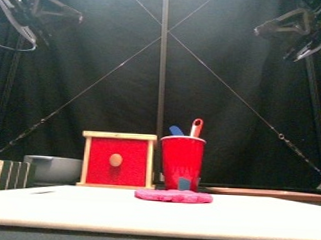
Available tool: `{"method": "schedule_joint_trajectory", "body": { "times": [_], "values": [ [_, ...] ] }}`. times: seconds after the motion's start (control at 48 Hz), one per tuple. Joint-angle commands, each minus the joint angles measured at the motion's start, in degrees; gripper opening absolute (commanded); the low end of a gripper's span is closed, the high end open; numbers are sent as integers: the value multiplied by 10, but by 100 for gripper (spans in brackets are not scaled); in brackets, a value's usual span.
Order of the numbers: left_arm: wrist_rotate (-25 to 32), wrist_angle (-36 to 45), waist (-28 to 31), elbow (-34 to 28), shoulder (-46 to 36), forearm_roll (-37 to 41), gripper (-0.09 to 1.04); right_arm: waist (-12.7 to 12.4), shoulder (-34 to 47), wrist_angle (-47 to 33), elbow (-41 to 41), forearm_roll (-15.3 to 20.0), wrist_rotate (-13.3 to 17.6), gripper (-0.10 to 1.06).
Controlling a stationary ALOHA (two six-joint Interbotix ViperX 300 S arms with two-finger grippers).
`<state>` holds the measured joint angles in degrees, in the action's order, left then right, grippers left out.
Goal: Get the cutter from the drawer then cut the dough then place the extra dough in the bowl
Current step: Open the drawer
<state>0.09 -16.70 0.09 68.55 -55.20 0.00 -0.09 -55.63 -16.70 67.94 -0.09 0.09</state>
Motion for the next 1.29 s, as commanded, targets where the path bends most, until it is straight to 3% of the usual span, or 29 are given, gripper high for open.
{"method": "schedule_joint_trajectory", "body": {
  "times": [0.021, 0.229, 0.521, 0.812, 1.0, 1.292],
  "values": [
    [-6, -25, -5, -37, 43, -33, 0, -1, 33, -9, -36, -2, 4, 2],
    [-7, -71, -48, -40, 112, -124, 5, -4, 207, -25, -141, -15, -2, 5],
    [-11, -137, -123, -20, 192, -352, 5, -76, 459, -49, -308, -47, -3, 5],
    [-38, -139, -132, -23, 210, -572, 5, -146, 612, -79, -396, -70, 2, 5],
    [-46, -144, -132, -26, 238, -596, 5, -160, 679, -93, -446, -88, 3, 5],
    [-50, -145, -134, -34, 242, -552, 10, -162, 731, -91, -473, -93, 4, 5]
  ]
}}
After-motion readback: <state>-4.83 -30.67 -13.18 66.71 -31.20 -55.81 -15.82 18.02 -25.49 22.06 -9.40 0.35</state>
